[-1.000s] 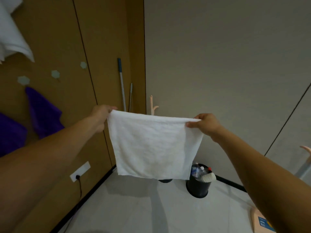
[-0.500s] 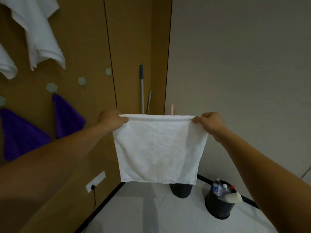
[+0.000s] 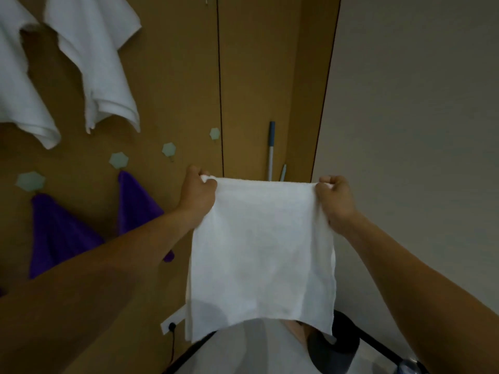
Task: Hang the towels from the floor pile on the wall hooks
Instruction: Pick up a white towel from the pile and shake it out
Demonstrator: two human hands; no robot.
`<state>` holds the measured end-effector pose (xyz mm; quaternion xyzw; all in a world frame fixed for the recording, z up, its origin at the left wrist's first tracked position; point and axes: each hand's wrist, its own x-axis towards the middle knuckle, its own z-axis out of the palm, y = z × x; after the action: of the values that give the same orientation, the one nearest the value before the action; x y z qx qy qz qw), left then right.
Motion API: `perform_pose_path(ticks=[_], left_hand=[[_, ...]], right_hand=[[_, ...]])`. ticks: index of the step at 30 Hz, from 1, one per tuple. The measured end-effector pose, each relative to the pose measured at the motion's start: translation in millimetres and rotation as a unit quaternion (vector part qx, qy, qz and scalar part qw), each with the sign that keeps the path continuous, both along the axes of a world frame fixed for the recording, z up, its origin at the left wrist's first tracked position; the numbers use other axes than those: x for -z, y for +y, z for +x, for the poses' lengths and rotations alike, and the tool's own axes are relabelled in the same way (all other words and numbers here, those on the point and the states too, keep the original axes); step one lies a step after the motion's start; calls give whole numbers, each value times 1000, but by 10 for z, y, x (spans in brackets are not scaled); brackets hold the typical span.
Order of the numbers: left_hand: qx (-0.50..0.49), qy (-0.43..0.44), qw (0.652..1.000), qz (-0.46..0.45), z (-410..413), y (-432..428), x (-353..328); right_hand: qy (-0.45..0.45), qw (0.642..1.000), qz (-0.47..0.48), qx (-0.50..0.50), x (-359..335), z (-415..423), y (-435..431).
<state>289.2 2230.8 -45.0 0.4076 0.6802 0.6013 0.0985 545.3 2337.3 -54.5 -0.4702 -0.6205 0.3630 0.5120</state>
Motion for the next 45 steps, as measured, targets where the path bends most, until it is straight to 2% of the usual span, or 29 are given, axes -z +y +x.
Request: perform_pose_path(ticks=[2,4,7,9,13,16,18,23,29,32,35,37,42,45], left_hand=[[-7,-17,1000,10,-39,178,-86],[-24,-50,998,33,-74,334,-236],[-22,-64,998,5,-177,513,-431],[-2,-43,999,-29,-251,567,-526],[56,27,990,-127,-444,627,-719],[21,70,982,-174,-658,748,-915],[-3,64,987,-145,-863,875,-1051],[-36,-12,999,9,-1273,1164,-1483],[-102,53,989,93,-1576,1456,-1988],[-171,108,970,137,-1732,1531,-2329],[-233,211,935,167,-1912,1576,-2759],[-278,248,910,183,-2046,1597,-3076],[-378,300,860,165,-2403,1673,-3811],[-430,340,827,123,-2558,1684,-4048]], right_hand=[[-6,997,-26,-66,-72,-205,255],[-5,981,-58,-187,-211,-355,427],[-76,946,-56,-311,-382,-527,690],[-102,936,-59,-332,-481,-665,873],[-79,942,-15,-325,-678,-1069,1194],[-55,935,29,-349,-856,-1442,1373],[-32,932,44,-360,-1006,-1697,1467],[65,930,48,-358,-1489,-2215,1670],[98,922,73,-368,-2078,-2771,1832],[161,911,87,-370,-2419,-3120,1892],[216,899,119,-362,-2827,-3449,1946],[237,887,149,-368,-3121,-3673,1975],[244,883,215,-338,-3812,-4245,2029],[221,889,250,-313,-4067,-4507,2051]])
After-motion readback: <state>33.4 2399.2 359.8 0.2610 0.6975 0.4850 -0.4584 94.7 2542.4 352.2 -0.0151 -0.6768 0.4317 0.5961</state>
